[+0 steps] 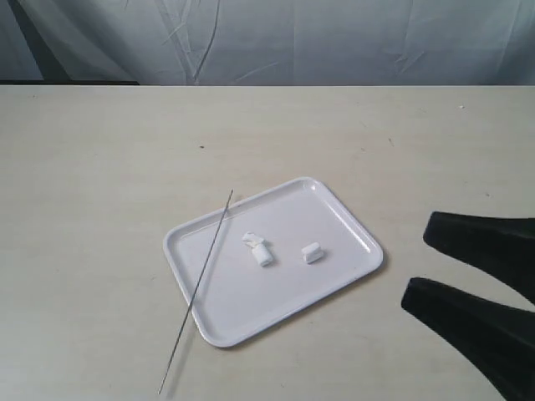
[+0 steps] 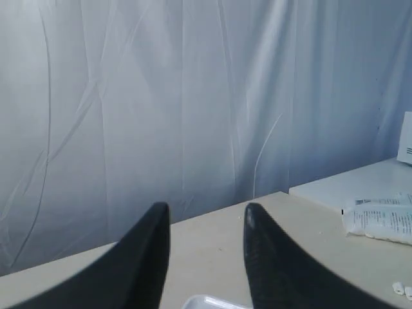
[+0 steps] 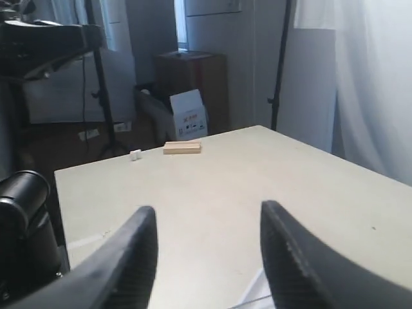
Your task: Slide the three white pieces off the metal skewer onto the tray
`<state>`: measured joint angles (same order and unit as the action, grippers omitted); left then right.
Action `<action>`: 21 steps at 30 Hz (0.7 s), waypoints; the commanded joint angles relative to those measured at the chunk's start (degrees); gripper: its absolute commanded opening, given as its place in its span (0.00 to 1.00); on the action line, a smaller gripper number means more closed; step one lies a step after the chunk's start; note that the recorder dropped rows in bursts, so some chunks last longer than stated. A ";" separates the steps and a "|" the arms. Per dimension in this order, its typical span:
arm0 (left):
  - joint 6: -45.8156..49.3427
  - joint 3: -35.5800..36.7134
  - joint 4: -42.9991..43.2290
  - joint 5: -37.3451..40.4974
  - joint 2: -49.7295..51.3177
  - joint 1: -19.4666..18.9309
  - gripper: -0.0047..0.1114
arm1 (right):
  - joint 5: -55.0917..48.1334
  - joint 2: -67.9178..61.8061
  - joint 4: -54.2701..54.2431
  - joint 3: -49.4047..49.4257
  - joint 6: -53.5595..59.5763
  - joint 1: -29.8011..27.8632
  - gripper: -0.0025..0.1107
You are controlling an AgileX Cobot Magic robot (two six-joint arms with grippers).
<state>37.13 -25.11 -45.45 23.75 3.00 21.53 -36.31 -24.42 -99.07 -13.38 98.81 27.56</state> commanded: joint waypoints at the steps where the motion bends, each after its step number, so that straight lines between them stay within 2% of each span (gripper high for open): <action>1: -0.05 3.28 -1.16 -0.91 -2.68 0.27 0.36 | 2.56 2.49 -0.87 3.86 -1.14 -0.13 0.44; 7: -1.05 7.97 -0.91 -3.57 -2.68 0.27 0.36 | 7.29 2.49 -0.87 7.62 -1.84 -0.13 0.44; 11: -0.95 8.14 0.71 -2.60 -2.68 0.27 0.36 | 13.12 2.49 -0.87 8.62 -2.95 -0.13 0.44; 19: -0.95 8.14 0.71 -2.60 -2.68 0.27 0.36 | 12.88 2.49 -0.87 8.62 -3.09 -0.13 0.44; 21: -0.95 8.14 0.71 -2.60 -2.68 0.27 0.36 | 15.03 3.80 -0.87 8.62 -2.96 1.44 0.44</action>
<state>36.53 -17.26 -44.96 21.71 0.76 21.53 -23.11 -21.91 -99.34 -5.17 95.78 27.98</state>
